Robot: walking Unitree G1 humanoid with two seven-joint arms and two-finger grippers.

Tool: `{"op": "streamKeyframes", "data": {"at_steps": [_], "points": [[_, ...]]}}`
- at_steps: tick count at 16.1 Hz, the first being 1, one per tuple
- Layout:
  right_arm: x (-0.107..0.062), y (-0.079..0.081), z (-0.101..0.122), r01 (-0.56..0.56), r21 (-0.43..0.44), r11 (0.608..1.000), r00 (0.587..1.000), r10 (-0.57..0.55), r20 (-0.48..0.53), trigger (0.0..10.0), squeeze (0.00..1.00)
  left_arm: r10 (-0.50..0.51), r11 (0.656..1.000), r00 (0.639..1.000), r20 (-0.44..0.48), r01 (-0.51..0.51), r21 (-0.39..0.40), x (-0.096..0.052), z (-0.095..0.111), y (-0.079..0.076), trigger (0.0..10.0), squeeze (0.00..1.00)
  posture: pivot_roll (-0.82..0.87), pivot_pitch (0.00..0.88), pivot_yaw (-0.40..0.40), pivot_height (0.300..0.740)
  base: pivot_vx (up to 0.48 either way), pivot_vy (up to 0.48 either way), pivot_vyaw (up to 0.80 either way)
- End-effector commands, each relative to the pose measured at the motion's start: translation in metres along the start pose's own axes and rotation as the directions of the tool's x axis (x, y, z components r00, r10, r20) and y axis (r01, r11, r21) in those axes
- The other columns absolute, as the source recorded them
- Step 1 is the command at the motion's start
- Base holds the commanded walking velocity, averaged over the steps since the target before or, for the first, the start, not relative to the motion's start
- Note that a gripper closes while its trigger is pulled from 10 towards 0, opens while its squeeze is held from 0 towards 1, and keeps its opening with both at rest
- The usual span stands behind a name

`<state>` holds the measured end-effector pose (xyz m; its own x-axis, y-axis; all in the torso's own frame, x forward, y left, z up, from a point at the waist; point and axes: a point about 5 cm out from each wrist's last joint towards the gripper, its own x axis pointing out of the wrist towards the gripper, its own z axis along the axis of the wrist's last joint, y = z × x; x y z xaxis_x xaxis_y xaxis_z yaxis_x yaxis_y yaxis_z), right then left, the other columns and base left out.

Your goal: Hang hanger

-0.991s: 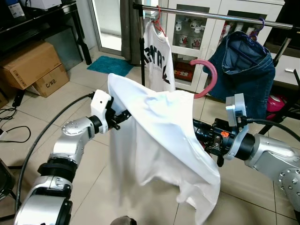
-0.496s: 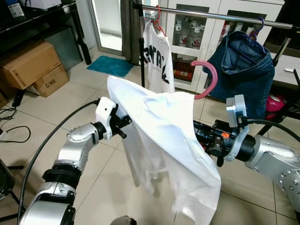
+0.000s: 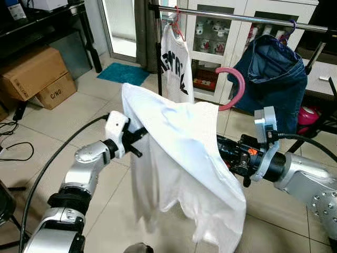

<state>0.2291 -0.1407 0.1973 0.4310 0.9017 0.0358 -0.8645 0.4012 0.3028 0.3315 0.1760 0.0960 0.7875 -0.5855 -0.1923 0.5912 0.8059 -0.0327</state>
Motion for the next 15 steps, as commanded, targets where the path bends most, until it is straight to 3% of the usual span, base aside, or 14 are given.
{"op": "streamKeyframes", "data": {"at_steps": [1,5,8,10,12,15], "points": [[0.000,0.007,0.014,-0.021,-0.047,0.999,0.998,0.024,0.055,10.0,0.00,0.062,0.998,0.998,0.001,-0.062,-0.029,-0.004,0.001,0.010,0.0,0.00,-0.12,0.000,0.065,0.740,0.000,0.000,0.00],[0.001,0.004,0.015,0.016,-0.048,0.999,0.998,-0.013,0.066,10.0,0.00,0.169,0.983,0.985,0.021,-0.167,-0.083,-0.011,0.002,0.024,0.0,0.00,-0.12,0.000,0.069,0.740,0.000,0.000,0.00],[-0.002,-0.024,0.015,0.245,-0.049,0.968,0.968,-0.241,0.075,10.0,0.00,0.189,0.978,0.982,0.023,-0.186,-0.099,-0.013,0.000,0.024,0.0,0.00,-0.11,0.000,0.074,0.740,0.000,0.000,0.00],[-0.005,-0.032,0.015,0.322,-0.056,0.945,0.946,-0.318,0.068,10.0,0.00,0.234,0.966,0.972,0.030,-0.229,-0.118,-0.015,-0.002,0.027,0.0,0.00,-0.11,0.000,0.074,0.740,0.000,0.000,0.00],[-0.008,-0.042,0.019,0.402,-0.043,0.914,0.912,-0.396,0.107,10.0,0.00,0.298,0.947,0.954,0.024,-0.293,-0.135,-0.018,-0.005,0.031,0.0,0.00,-0.11,0.000,0.076,0.740,0.000,0.000,0.00],[-0.013,-0.050,0.025,0.461,-0.004,0.888,0.876,-0.454,0.163,10.0,0.00,0.453,0.874,0.890,0.040,-0.435,-0.218,-0.028,-0.006,0.046,0.0,0.00,-0.11,0.000,0.078,0.740,0.000,0.000,0.00]]}}
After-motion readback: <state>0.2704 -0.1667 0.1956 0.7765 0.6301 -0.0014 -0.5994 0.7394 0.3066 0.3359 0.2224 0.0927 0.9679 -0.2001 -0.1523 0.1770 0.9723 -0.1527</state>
